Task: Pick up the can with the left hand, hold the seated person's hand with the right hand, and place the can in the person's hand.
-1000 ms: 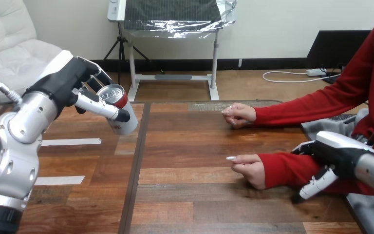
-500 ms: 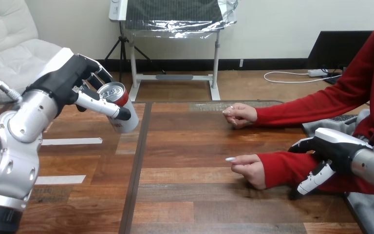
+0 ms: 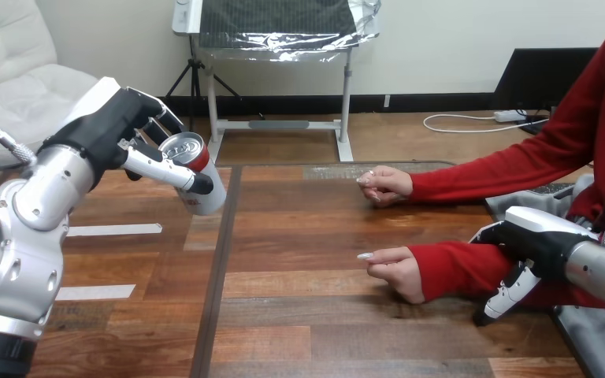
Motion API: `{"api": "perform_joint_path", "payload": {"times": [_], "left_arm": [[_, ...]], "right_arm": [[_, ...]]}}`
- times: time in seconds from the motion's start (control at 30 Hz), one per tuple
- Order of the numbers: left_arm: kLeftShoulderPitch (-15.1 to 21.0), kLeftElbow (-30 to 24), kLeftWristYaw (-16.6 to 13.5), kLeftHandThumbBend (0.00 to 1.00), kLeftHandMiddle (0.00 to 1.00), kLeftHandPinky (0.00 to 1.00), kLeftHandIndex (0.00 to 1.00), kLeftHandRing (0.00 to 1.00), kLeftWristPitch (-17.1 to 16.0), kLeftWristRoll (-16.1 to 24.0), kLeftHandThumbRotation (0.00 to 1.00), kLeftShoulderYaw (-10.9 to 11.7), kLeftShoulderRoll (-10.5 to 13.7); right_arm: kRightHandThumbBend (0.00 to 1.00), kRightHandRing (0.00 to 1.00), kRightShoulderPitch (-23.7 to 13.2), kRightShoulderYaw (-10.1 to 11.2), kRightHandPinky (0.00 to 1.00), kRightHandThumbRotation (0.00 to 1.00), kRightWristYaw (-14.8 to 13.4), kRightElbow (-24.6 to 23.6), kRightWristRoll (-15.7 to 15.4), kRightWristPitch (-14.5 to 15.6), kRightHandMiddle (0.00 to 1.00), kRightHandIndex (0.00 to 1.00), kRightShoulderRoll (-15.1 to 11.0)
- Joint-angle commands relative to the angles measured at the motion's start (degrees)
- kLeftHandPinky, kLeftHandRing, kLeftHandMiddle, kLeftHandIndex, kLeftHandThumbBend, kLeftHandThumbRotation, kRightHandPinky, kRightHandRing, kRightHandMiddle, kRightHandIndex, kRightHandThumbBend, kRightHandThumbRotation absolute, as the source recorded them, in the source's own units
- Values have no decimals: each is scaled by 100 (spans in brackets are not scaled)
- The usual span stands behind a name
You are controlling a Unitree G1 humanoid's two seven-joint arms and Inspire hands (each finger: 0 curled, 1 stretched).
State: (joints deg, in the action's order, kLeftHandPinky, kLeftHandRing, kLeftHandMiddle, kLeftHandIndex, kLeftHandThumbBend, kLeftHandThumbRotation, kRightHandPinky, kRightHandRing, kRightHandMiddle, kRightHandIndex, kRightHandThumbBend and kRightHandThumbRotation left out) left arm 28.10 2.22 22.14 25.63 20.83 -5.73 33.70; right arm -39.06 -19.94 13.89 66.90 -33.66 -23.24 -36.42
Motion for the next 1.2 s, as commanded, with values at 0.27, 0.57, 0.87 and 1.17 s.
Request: {"api": "perform_joint_path", "payload": {"times": [0.27, 0.57, 0.87, 1.17], "left_arm": [[261, -306, -71, 71, 41, 30, 42, 35, -66, -7, 0, 196, 123], [266, -320, -70, 70, 41, 30, 42, 35, -51, 6, 0, 190, 129], [267, -321, -57, 70, 41, 30, 42, 35, -77, -22, 0, 205, 133], [274, -289, -28, 70, 41, 30, 42, 35, -139, -46, 0, 203, 172]], "right_arm": [[80, 43, -138, -64, 37, 0, -160, 99, 34, -191, 50, 53, 140], [80, 32, -161, -69, 26, 0, -224, 164, 24, -208, 40, 45, 144], [79, 30, -184, -56, 24, 0, -191, 205, 53, -198, 38, 42, 152], [76, 30, -153, -8, 25, 0, -305, 179, 97, -306, 36, 38, 147]]}}
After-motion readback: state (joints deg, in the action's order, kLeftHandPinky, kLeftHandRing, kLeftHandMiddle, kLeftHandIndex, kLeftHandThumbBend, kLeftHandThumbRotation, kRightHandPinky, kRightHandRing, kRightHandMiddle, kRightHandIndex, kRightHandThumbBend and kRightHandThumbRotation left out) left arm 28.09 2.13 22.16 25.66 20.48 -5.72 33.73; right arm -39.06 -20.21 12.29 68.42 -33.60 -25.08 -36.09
